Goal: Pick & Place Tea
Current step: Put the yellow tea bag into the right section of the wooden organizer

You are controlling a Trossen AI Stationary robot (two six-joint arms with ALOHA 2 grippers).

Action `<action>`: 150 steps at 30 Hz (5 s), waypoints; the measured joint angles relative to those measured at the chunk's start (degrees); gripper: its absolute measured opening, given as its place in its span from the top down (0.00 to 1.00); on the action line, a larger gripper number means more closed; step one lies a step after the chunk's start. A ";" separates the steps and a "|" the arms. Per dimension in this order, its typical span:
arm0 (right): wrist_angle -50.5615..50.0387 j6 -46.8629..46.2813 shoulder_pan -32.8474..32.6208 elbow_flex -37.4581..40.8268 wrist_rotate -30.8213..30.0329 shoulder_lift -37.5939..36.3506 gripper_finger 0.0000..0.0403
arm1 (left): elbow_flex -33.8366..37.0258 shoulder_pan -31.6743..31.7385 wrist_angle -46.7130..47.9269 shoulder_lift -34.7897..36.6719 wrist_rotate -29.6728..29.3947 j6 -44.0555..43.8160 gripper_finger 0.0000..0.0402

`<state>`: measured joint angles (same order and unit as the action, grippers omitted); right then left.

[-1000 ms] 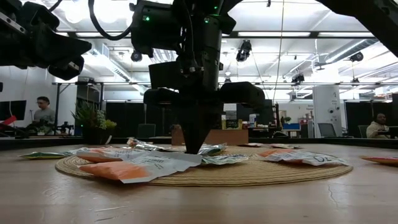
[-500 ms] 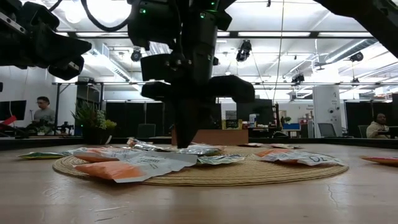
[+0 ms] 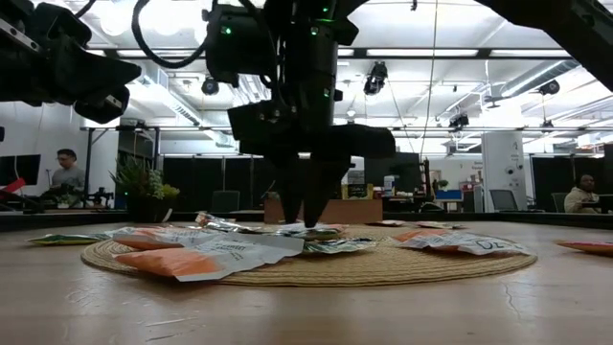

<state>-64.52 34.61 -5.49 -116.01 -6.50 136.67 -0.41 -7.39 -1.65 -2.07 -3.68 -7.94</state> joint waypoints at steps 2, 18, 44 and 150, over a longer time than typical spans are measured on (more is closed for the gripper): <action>-0.12 -0.16 0.15 0.00 -0.12 -0.01 0.60 | -0.01 0.01 0.00 0.00 0.00 0.01 1.00; -0.11 0.28 0.32 -2.84 0.02 0.03 0.56 | 0.00 0.01 0.00 0.00 0.00 0.00 1.00; 2.23 1.59 0.99 -2.67 4.55 3.39 0.65 | -0.01 -0.01 0.00 -0.02 0.00 0.01 1.00; 18.00 -56.00 -1.03 28.28 10.95 -17.65 0.26 | 0.00 0.01 0.00 0.00 0.00 0.00 1.00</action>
<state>-46.52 -21.39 -6.51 -87.72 4.45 119.02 -0.41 -7.39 -1.65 -2.07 -3.68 -7.94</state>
